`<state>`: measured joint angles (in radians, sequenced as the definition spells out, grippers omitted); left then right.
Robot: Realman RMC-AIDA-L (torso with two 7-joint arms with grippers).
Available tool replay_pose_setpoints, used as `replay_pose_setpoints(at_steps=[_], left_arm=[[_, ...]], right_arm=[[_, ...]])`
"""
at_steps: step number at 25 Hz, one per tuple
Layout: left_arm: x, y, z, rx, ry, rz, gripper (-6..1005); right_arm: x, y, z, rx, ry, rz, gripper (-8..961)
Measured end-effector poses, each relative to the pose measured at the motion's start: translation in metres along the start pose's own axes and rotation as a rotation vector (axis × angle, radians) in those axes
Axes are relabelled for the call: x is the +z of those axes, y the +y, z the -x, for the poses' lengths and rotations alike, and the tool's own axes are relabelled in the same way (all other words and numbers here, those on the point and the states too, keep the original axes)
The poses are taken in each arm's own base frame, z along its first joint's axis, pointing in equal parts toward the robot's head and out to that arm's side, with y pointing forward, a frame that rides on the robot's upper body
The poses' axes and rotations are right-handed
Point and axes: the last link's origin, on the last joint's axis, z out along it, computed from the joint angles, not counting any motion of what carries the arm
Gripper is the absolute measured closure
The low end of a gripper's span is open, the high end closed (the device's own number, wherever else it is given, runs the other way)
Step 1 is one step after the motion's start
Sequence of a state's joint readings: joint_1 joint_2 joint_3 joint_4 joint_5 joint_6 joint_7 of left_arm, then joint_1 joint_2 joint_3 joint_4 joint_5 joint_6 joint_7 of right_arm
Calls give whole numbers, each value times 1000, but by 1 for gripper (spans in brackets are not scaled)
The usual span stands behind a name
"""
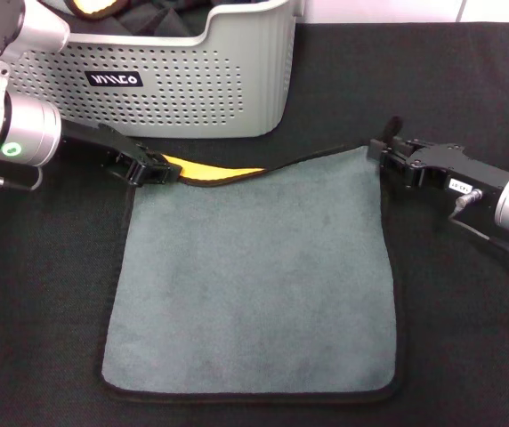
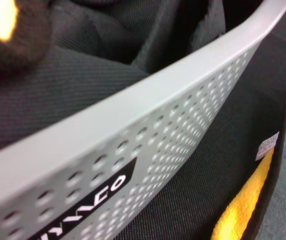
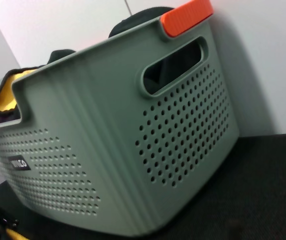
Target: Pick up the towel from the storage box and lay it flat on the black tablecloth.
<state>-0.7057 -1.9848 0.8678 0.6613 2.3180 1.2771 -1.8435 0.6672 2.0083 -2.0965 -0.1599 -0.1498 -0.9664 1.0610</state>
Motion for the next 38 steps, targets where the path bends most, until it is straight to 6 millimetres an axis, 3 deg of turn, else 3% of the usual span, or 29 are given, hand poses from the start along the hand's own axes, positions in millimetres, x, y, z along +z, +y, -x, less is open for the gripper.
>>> replay_pose_setpoints(at_steps=[8, 11, 14, 17, 22, 25, 30, 34, 38], left_arm=[[-7, -5, 0, -21, 33, -9, 645], [-12, -9, 3, -41, 50, -20, 575], [-16, -11, 3, -55, 67, -22, 358], [-19, -11, 4, -57, 77, -11, 375], [-23, -5, 5, -23, 93, 36, 404], [-29, 16, 8, 121, 124, 181, 421], [-58, 53, 10, 299, 315, 431, 449], [-93, 65, 9, 305, 553, 519, 541], [-116, 65, 21, 291, 687, 500, 633]], right_arm=[[-2, 0, -1, 11, -15, -9, 709], [-2, 0, -1, 12, -18, -6, 479], [-5, -3, 0, 16, -28, -13, 362], [-11, -6, 1, 26, -48, -20, 245], [-20, -7, 3, -25, -87, -7, 194], [-30, 3, 7, -120, -139, 83, 202], [-73, 41, 14, -274, -242, 446, 225], [-100, 58, 28, -215, -298, 664, 249], [-101, 63, 35, -163, -302, 727, 272]])
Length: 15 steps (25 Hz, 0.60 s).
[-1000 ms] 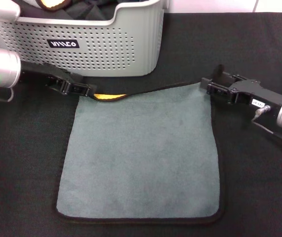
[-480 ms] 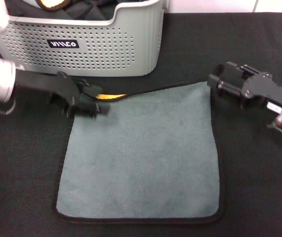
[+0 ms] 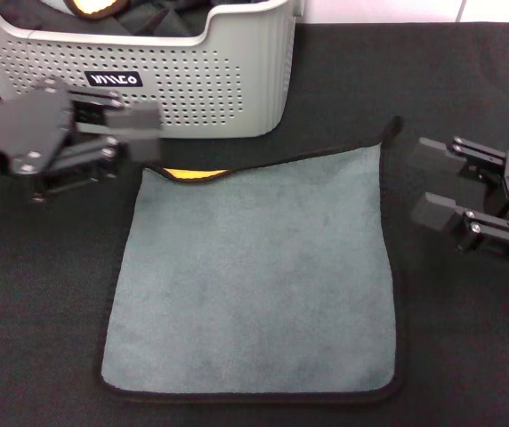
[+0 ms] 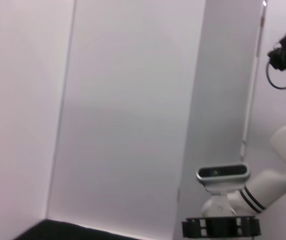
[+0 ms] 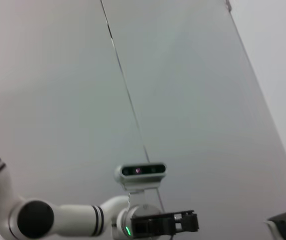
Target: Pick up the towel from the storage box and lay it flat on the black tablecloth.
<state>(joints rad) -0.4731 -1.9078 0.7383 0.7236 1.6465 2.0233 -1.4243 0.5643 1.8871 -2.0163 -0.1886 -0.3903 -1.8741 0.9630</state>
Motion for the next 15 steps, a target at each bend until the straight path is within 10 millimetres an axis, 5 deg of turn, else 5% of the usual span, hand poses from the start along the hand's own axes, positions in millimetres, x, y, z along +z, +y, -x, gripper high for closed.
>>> replay_pose_setpoints(at_steps=[9, 11, 15], left_arm=[[-15, 20, 20, 98, 26, -21, 697], [-15, 21, 24, 87, 32, -20, 491], [-19, 24, 29, 77, 32, -28, 460]], right_arm=[[40, -13, 4, 48, 112, 126, 287], [50, -15, 2, 56, 145, 148, 273], [69, -17, -1, 55, 186, 196, 231]])
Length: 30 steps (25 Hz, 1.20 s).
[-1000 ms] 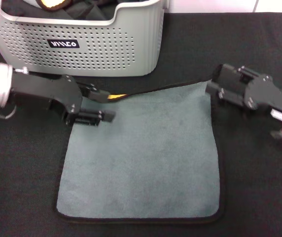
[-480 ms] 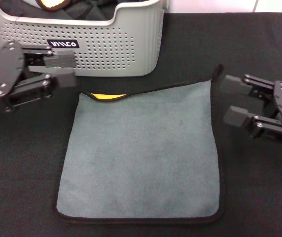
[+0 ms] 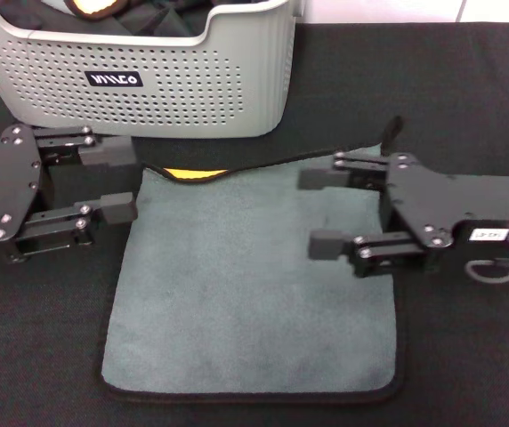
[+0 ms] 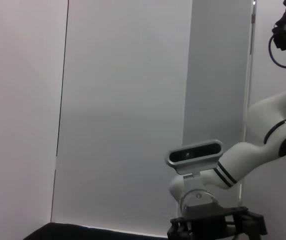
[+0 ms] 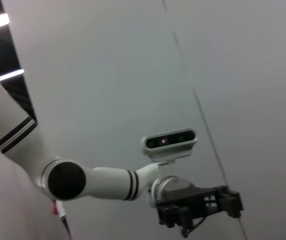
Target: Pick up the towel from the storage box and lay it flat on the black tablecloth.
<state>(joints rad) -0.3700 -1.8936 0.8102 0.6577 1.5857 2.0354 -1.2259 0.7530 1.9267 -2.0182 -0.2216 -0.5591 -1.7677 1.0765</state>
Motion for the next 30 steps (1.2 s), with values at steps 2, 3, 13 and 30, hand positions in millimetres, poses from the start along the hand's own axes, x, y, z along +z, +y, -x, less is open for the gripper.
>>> replay_pose_setpoints(at_steps=[2, 3, 13, 30], left_arm=[[-1, 1, 1, -4, -3, -3, 445], [-1, 2, 2, -5, -4, -3, 445], [-4, 4, 4, -13, -7, -10, 445], [-7, 10, 11, -40, 7, -35, 445]], right_arm=[[5, 0, 0, -2, 8, 15, 204], [6, 0, 0, -4, 8, 19, 190], [9, 1, 0, -9, 5, 26, 175], [6, 2, -3, -9, 3, 16, 173]])
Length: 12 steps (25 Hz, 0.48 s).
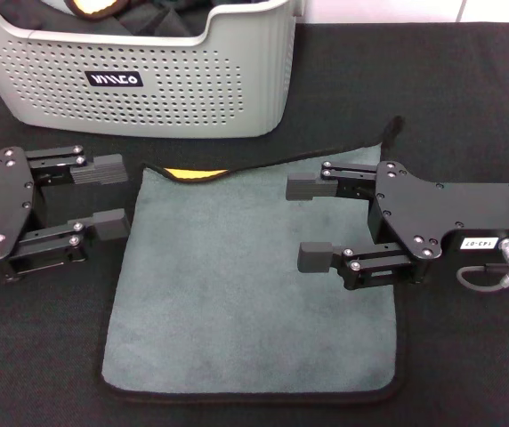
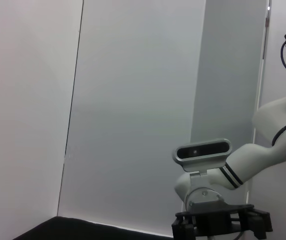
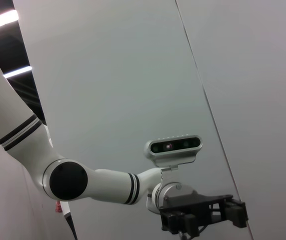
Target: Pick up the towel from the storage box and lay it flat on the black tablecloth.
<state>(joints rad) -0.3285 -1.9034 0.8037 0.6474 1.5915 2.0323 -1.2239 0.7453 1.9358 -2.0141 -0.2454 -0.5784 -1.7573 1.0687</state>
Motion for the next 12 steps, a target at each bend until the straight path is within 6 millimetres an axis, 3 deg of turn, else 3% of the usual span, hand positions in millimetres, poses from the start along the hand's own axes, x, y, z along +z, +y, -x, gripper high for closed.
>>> replay_pose_setpoints(at_steps=[12], left_arm=[[0, 2, 4, -7, 12, -5, 445]], right_arm=[[-3, 2, -3, 6, -3, -8, 173]])
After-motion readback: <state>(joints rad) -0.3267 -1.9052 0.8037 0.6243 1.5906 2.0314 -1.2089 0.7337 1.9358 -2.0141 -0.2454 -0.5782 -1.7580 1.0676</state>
